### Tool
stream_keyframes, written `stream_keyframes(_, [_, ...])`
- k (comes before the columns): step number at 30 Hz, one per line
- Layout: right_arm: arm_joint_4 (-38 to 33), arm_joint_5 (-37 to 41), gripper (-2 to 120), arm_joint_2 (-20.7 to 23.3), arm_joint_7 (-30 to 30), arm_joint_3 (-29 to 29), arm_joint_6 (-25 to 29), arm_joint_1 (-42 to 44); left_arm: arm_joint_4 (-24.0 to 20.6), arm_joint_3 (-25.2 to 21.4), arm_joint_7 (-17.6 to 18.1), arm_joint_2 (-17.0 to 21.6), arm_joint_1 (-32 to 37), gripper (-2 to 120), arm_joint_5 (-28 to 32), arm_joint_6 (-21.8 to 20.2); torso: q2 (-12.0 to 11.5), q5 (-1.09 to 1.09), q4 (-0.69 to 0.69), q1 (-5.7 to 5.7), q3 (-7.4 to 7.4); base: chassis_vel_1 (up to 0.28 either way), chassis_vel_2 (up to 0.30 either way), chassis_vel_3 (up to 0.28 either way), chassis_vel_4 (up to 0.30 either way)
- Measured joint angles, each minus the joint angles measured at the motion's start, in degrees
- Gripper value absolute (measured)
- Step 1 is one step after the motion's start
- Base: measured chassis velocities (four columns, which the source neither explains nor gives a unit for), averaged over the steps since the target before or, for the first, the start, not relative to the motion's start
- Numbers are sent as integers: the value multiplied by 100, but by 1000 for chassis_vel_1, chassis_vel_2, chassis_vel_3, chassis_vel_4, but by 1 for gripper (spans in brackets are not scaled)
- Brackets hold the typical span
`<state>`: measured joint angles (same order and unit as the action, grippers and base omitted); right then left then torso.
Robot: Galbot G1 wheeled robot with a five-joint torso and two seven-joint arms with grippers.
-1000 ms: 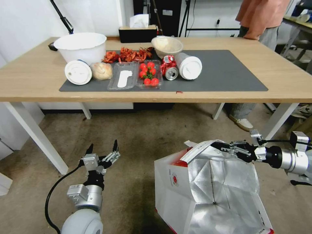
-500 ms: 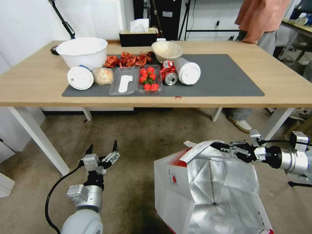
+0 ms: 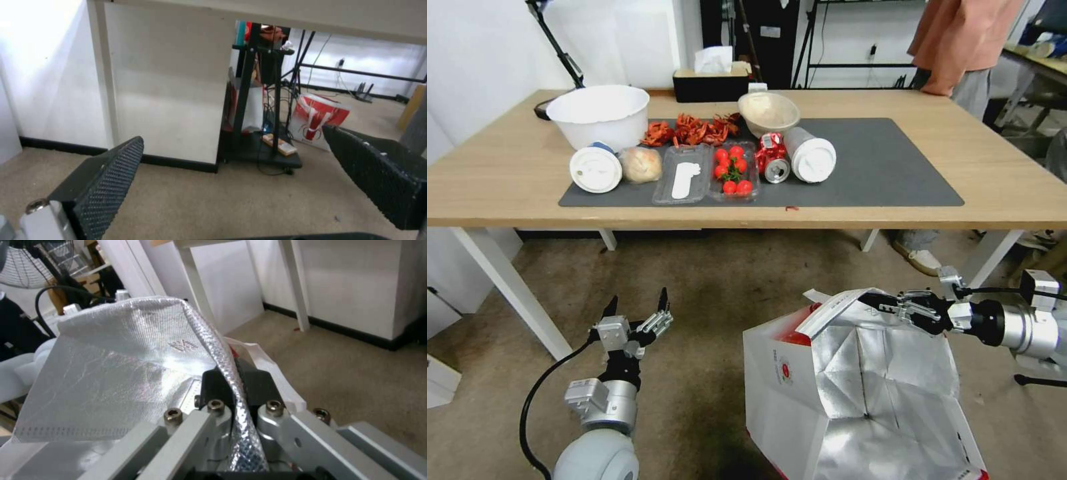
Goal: Pick up the food delivery bag from the floor and place it on the table.
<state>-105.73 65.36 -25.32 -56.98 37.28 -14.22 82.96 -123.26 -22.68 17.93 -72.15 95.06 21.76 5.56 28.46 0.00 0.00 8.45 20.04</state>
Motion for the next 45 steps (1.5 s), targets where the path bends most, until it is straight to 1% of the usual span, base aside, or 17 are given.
stream_keyframes(2, [-1,0,0,-2,0,-2,0,0,0,0,0,0,0,100,0,0,11,0,0,4,7,0,0,0,0])
stream_keyframes(3, [-11,-1,0,-14,0,-11,0,-1,-2,-2,7,1,-1,100,1,-3,87,0,0,31,55,0,0,0,0])
stream_keyframes(5, [-15,-2,0,-19,0,-13,0,-1,-2,-4,11,3,-4,100,6,-5,175,0,0,69,104,0,0,0,0])
stream_keyframes(14, [-22,-2,0,-19,-1,-13,0,0,-7,-8,21,4,-11,100,16,-9,360,0,0,136,225,0,0,0,0])
stream_keyframes(17, [-33,-4,0,-26,-3,-12,0,5,-7,-8,25,2,-13,100,17,-10,455,0,0,171,282,0,0,0,0])
stream_keyframes(19, [-34,-4,0,-26,-3,-11,0,5,-7,-8,26,2,-15,100,17,-10,473,0,0,179,292,0,0,0,0])
stream_keyframes(25, [-38,-6,0,-23,-8,-5,0,9,-6,-4,34,-3,-20,100,17,-12,643,0,0,244,397,0,0,0,0])
stream_keyframes(28, [-38,-6,0,-20,-9,-4,1,9,-4,-3,37,-5,-21,100,17,-13,684,0,0,261,422,0,0,0,0])
stream_keyframes(29, [-39,-6,0,-18,-12,-4,2,11,-3,-3,38,-6,-22,100,17,-15,743,0,0,287,454,0,0,0,0])
stream_keyframes(43, [-68,-17,0,-27,-13,-13,2,23,-6,-3,38,-6,-5,100,11,-26,1060,0,0,414,645,0,0,0,0])
stream_keyframes(45, [-82,-18,0,-25,-15,-13,2,31,-10,-3,38,-5,-3,100,8,-26,1147,0,0,451,696,0,0,0,0])
